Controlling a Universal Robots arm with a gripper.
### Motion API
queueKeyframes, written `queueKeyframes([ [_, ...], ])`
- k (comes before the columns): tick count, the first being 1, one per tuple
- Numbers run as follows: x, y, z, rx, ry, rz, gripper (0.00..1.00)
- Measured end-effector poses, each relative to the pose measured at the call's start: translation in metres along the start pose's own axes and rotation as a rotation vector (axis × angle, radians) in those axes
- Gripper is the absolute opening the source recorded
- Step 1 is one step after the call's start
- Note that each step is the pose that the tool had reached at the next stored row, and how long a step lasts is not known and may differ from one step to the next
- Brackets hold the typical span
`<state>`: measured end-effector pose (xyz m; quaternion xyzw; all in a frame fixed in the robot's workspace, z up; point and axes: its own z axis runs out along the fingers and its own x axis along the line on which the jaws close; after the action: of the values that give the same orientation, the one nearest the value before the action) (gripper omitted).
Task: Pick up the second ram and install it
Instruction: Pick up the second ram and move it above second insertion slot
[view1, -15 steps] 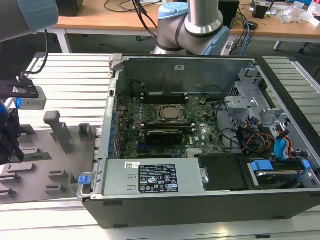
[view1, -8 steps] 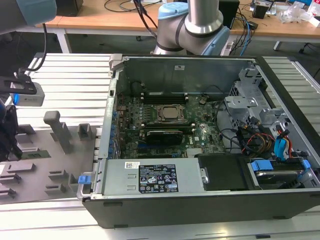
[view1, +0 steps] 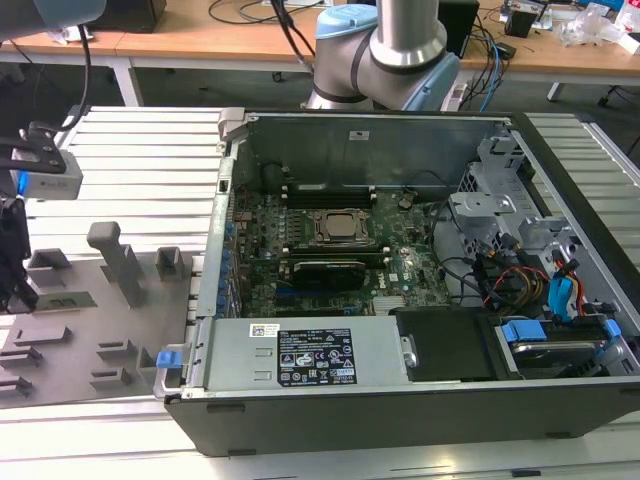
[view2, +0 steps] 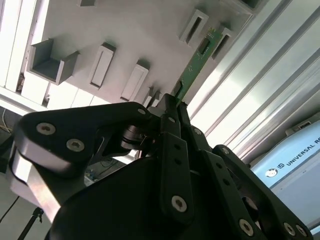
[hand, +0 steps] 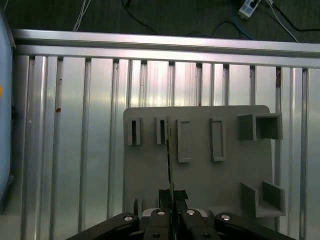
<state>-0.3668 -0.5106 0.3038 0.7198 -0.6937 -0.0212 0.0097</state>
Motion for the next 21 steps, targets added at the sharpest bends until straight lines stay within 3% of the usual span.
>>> queueKeyframes([
  [21, -0.0129, 0.0014, -0.0438, 0.0001, 0.0000, 0.000, 0.14],
])
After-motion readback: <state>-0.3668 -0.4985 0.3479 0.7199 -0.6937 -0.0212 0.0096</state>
